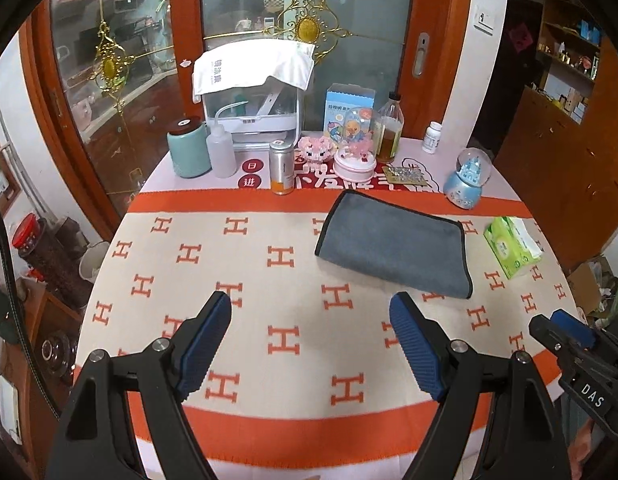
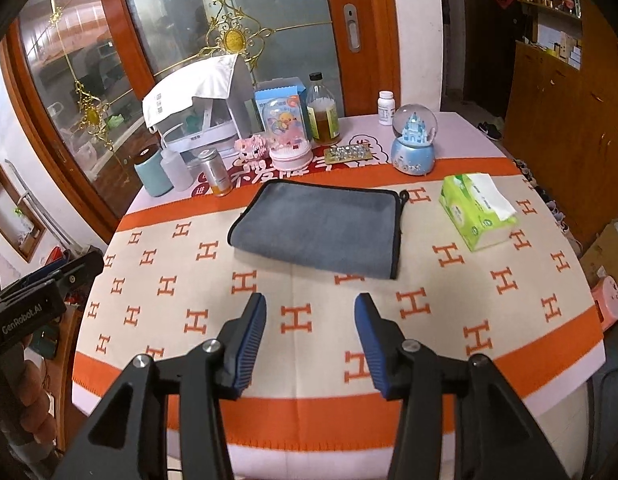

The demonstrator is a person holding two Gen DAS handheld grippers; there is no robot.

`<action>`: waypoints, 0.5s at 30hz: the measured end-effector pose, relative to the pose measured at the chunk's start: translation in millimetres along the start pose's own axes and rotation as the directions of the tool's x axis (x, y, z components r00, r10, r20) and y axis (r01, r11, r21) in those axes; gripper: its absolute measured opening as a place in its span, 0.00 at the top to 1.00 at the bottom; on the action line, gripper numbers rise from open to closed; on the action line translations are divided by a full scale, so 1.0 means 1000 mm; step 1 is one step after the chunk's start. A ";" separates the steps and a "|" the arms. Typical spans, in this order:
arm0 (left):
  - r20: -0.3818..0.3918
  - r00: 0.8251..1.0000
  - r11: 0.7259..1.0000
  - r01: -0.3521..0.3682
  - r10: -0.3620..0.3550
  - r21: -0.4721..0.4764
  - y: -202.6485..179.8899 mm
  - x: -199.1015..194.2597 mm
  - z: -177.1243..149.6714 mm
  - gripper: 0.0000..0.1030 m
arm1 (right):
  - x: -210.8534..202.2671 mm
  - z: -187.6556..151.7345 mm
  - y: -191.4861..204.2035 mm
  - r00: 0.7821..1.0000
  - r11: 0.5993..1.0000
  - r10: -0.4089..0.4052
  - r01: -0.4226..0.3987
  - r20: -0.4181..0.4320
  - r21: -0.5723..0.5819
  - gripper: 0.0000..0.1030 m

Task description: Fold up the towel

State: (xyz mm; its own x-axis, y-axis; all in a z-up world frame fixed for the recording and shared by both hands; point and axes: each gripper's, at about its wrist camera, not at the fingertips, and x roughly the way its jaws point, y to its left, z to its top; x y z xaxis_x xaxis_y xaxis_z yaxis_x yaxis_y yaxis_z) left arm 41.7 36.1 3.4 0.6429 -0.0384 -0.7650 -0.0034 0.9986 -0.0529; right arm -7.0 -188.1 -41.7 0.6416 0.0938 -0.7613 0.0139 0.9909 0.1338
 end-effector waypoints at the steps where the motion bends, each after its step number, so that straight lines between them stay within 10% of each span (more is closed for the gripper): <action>1: 0.003 1.000 1.000 0.000 0.000 -0.007 0.000 -0.005 -0.003 0.22 | -0.004 -0.002 -0.001 1.000 1.000 -0.001 0.001 -0.002 0.001 0.55; 15: -0.039 0.999 0.999 -0.021 0.020 -0.029 -0.025 -0.038 -0.046 0.22 | -0.036 -0.024 -0.008 0.999 0.999 -0.017 0.015 -0.032 -0.045 0.45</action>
State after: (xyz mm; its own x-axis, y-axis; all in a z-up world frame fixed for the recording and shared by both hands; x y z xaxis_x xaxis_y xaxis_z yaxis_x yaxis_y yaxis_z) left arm -17.6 11.4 4.1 0.6126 -0.0195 -0.7901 -0.0397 0.9977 -0.0554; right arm -48.6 -196.7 -30.5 0.6161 0.0803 -0.7836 -0.0112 0.9956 0.0932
